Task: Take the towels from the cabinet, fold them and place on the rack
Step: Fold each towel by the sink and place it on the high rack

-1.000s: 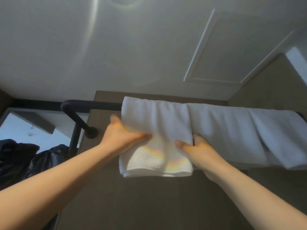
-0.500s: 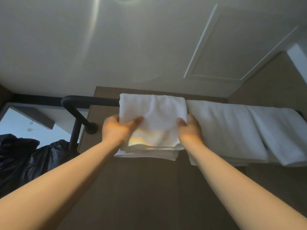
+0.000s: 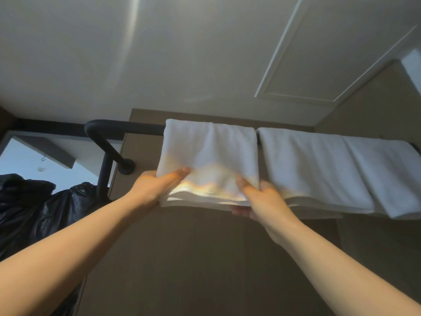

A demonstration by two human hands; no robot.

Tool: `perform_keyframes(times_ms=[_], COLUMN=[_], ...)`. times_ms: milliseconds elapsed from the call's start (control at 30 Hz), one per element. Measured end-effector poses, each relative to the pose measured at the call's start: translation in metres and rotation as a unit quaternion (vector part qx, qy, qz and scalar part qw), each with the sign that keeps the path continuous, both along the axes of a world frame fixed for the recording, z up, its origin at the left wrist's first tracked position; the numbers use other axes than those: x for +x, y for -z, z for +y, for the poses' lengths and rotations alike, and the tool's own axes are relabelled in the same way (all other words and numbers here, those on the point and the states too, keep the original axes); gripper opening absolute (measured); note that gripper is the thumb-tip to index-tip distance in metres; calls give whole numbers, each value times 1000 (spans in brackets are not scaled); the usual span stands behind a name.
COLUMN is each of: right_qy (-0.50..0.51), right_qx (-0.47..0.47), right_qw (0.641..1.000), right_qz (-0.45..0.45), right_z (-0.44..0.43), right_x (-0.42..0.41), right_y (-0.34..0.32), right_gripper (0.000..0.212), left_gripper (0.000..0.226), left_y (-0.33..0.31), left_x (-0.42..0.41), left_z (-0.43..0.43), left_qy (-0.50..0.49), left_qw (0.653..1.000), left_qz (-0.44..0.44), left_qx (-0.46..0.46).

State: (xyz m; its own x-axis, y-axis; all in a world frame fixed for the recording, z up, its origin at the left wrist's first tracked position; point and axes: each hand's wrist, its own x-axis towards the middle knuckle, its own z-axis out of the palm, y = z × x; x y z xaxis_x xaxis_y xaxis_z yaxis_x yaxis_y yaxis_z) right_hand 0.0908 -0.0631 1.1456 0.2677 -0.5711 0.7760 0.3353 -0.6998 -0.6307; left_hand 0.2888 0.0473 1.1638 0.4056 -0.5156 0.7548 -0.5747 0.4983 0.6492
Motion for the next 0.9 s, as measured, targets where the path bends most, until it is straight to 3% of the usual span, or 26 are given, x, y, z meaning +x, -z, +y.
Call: perform_keyframes(times_ms=[67,167,333,567,667,767,900], right_qy=[5,142,253,177,144,125,85], right_qx=[-4,-75,-112,-46,-9,14,32], right_qw=[1000,987,959,983,990,992,996], right_qz=[2,15,59,2,-4,8,-11], right_z=[0,-1,-12,-13,-9,-7,-7], right_x=[-1,1,2,12,17,21,18], right_y=[4,-2,3,7,8,6,7], right_gripper=[27,39,38,39,64,76,56], left_gripper=[45,43,40,42,43,49,57], left_y=[1,4,10,14,16,18,20], left_x=[-2,-3,3,3,5,4,6], left_z=[1,-1,0,1,-2,-6,-6], left_qy=[-5,-18,-2,24,14,-6,-19], left_qw=[1000,1000,1000,1000,1000,1000,1000], left_qz=[3,9,-27,-10,-7,1,-6], left_qx=[-2,-9,-4,-4,-13,-21,-19])
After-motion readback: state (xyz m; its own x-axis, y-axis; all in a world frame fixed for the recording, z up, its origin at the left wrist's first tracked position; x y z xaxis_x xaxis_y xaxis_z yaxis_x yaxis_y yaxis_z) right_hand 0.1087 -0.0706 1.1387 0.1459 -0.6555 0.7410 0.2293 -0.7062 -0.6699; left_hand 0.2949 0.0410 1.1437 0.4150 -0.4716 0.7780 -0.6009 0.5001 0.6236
